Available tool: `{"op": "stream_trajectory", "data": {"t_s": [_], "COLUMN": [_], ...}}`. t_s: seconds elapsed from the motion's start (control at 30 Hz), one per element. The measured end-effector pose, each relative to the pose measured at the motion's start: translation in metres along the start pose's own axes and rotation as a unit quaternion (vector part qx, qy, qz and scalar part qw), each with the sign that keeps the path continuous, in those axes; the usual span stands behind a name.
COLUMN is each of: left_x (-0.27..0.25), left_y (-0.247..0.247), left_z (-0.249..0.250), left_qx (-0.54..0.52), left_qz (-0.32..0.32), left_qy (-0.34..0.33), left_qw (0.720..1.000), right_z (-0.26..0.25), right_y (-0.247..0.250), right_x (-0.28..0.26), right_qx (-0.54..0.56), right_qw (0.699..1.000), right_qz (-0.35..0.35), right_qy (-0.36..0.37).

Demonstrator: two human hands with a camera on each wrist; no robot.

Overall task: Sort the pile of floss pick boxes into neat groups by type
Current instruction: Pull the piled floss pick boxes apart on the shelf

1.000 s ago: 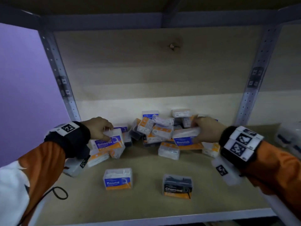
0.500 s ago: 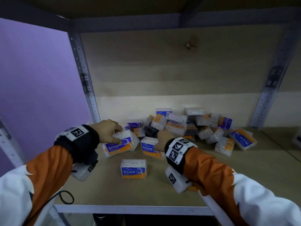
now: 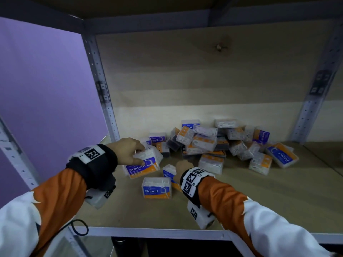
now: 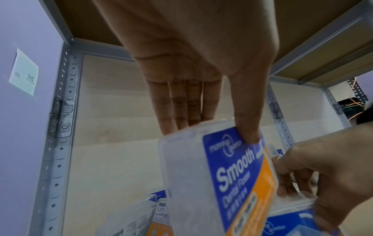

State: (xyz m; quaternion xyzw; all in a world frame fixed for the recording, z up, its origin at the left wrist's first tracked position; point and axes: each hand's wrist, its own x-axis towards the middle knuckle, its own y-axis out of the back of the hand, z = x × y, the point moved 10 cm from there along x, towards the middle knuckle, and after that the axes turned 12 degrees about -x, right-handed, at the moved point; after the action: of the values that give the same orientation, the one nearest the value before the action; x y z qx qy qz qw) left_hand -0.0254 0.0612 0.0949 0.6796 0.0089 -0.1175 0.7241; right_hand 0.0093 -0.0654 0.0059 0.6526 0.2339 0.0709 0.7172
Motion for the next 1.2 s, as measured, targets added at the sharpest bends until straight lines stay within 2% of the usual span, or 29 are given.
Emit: {"op": "stream_trajectory", "data": {"t_s": [0.27,0.53,0.73,0.9,1.1,1.2], "left_x": [-0.001,0.005,0.015,0.027,0.046,0.057], "left_y": [0.0,0.013,0.022,0.021,0.007,-0.009], "left_z": [0.008,0.051,0.113,0.18,0.262,0.298], "left_qx": [0.005,-0.009,-0.039,-0.055,-0.04,-0.023], "left_qz": [0.006,0.031,0.062,0.083,0.051,0.016], "left_qy": [-0.002,-0.044,-0.11,-0.174,-0.245,-0.275], "left_qw": [1.0,0.999,0.991,0.98,0.967,0.961], "right_z": [-0.002,0.029,0.106,0.188,0.273,0.305], "right_y": [-0.015,0.007,0.022,0.008,-0.007,-0.014], "right_x": [-0.001,-0.021,-0.051,-0.073,-0.094,-0.1], "right_qx": [-0.001,0.025,0.033,0.029,0.023,0.037], "right_qw": [1.0,0.998,0.99,0.985,0.975,0.97], "right_qz": [0.004,0.063,0.132,0.13,0.114,0.108], "right_qy": [0.002,0.003,-0.036,-0.113,-0.19,-0.214]}}
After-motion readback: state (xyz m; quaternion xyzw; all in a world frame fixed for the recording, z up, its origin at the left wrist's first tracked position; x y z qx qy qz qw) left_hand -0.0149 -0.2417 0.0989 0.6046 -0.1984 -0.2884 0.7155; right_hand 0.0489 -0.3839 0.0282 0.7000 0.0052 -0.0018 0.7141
